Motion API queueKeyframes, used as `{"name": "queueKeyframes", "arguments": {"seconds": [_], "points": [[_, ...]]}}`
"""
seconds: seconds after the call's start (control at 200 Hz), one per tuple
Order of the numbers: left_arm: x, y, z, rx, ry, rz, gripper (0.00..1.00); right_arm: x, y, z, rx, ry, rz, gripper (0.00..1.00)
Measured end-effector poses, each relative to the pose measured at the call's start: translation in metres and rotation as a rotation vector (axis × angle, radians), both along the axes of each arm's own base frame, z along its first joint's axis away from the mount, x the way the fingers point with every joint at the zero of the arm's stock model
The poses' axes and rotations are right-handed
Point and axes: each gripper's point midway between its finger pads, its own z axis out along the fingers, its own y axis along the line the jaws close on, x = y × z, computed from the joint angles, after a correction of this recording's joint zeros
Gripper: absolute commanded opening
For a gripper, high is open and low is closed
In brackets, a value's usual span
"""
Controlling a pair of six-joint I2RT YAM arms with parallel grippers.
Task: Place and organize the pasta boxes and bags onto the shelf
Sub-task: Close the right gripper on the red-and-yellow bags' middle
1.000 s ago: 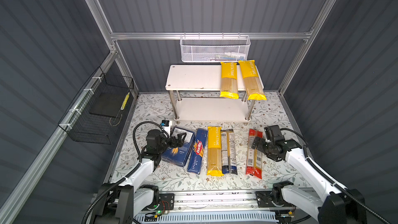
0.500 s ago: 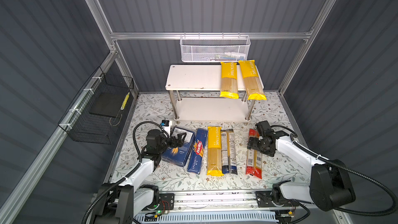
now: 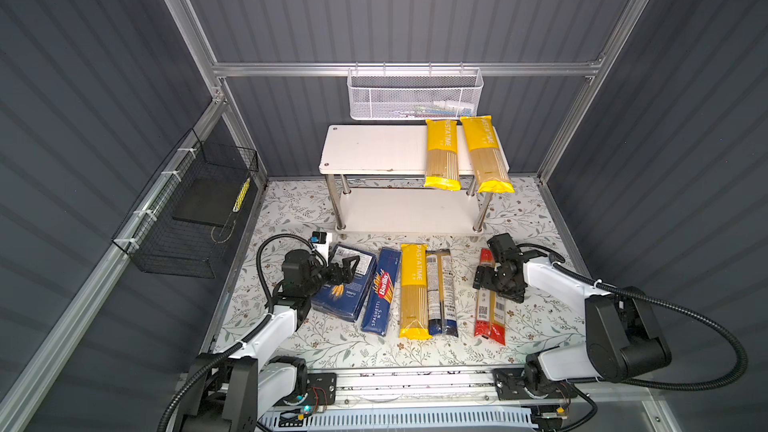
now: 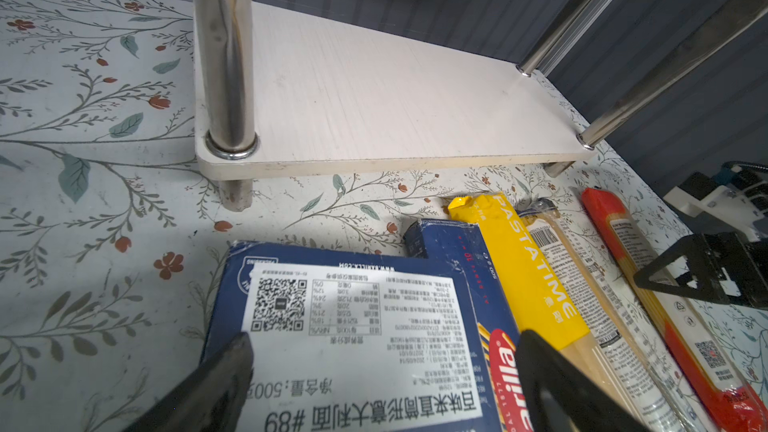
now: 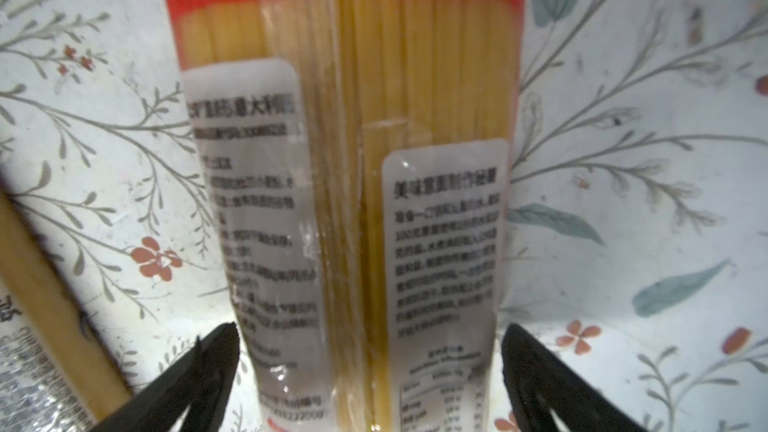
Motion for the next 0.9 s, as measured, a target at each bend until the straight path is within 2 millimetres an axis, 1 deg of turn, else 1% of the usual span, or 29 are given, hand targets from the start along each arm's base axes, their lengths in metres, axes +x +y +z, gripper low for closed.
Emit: {"name": "queueKeyframes", "arguments": {"seconds": [0.295, 0.65, 0.81, 0.9], "points": [[0.0, 0.0, 0.0, 0.0, 0.0, 0.0, 0.99, -0.0008, -0.0053, -0.0025, -0.033, 0.008, 0.004, 0.99], [0.0, 0.0, 0.0, 0.0, 0.0, 0.0, 0.99, 0.0026, 0.0009, -0.0065, -0.008, 0.01, 0.038, 0.98], [0.0, 0.0, 0.0, 0.0, 0.0, 0.0, 0.99, 0.0048, 0.0015, -0.0065, -0.01, 0.013, 0.047, 0.94], [0.0, 0.0, 0.0, 0.0, 0.0, 0.0, 0.99, 0.0058, 0.0011, -0.0072, -0.013, 0.02, 0.049, 0.9]]}}
